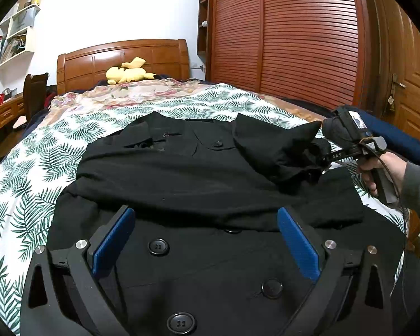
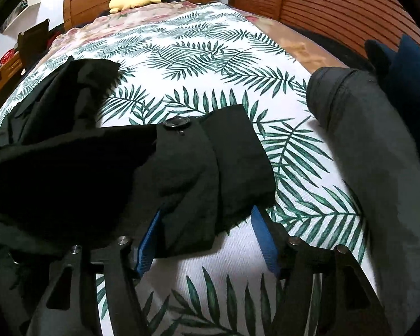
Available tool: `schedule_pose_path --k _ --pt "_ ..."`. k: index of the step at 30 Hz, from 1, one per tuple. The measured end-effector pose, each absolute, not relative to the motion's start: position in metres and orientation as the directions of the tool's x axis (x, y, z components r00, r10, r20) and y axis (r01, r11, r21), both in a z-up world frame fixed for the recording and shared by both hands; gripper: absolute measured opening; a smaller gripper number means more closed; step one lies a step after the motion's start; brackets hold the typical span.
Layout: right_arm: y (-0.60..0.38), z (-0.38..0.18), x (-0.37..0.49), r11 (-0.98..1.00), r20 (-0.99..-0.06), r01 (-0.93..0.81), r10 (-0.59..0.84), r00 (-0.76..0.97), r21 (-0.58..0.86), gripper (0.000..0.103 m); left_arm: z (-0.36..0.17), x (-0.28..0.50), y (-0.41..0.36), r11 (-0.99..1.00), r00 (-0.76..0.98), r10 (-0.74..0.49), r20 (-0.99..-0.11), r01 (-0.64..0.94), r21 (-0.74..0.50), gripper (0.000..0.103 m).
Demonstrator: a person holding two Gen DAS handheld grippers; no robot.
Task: Fold large clothes
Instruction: 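Close the right tool on the coat side edge beside the folded sleeve, then lift the coat side panel with the right tool, fold it inward, release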
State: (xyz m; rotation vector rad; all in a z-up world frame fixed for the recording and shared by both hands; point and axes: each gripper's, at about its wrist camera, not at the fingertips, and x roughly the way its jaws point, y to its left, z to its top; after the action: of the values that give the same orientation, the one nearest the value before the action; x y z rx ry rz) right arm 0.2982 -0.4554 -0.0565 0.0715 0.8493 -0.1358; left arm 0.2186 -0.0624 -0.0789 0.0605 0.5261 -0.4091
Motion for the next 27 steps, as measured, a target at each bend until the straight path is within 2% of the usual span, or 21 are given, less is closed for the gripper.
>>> schedule_pose_path --k 2,3,4,5,8,14,20,27 --pt "-0.454 -0.057 0.300 0.990 -0.753 0.142 -0.095 0.652 -0.002 0.062 -0.079 0.219 -0.063 0.918 0.787 -0.361 -0.501 0.393 -0.044 0.101" --pt "-0.453 -0.056 0.301 0.991 -0.748 0.130 -0.090 0.657 -0.005 0.054 -0.078 0.219 -0.063 0.919 0.787 -0.360 -0.501 0.393 -0.042 0.101" --pt "-0.451 -0.054 0.298 0.994 -0.744 0.109 -0.077 0.663 -0.006 0.033 -0.078 0.218 -0.062 0.919 0.788 -0.357 -0.501 0.392 -0.038 0.101" --pt "-0.447 -0.052 0.297 0.997 -0.738 0.083 -0.064 0.672 -0.011 0.022 -0.078 0.218 -0.062 0.920 0.789 -0.354 -0.502 0.390 -0.035 0.101" --pt "-0.436 -0.035 0.286 0.995 -0.691 0.073 -0.095 0.717 -0.060 0.012 -0.076 0.214 -0.059 0.924 0.794 -0.342 -0.502 0.382 -0.025 0.101" --pt "-0.402 0.031 0.250 0.996 -0.543 0.025 -0.066 0.837 -0.082 0.010 -0.067 0.200 -0.044 0.934 0.809 -0.315 -0.495 0.358 -0.010 0.101" --pt "-0.343 0.105 0.206 0.987 -0.395 -0.102 0.045 0.917 -0.123 0.010 -0.054 0.181 -0.018 0.950 0.832 -0.277 -0.481 0.313 -0.005 0.101" --pt "-0.269 0.147 0.157 0.952 -0.324 -0.248 0.181 0.929 -0.179 0.011 -0.043 0.159 0.015 0.966 0.856 -0.230 -0.463 0.257 -0.005 0.101"
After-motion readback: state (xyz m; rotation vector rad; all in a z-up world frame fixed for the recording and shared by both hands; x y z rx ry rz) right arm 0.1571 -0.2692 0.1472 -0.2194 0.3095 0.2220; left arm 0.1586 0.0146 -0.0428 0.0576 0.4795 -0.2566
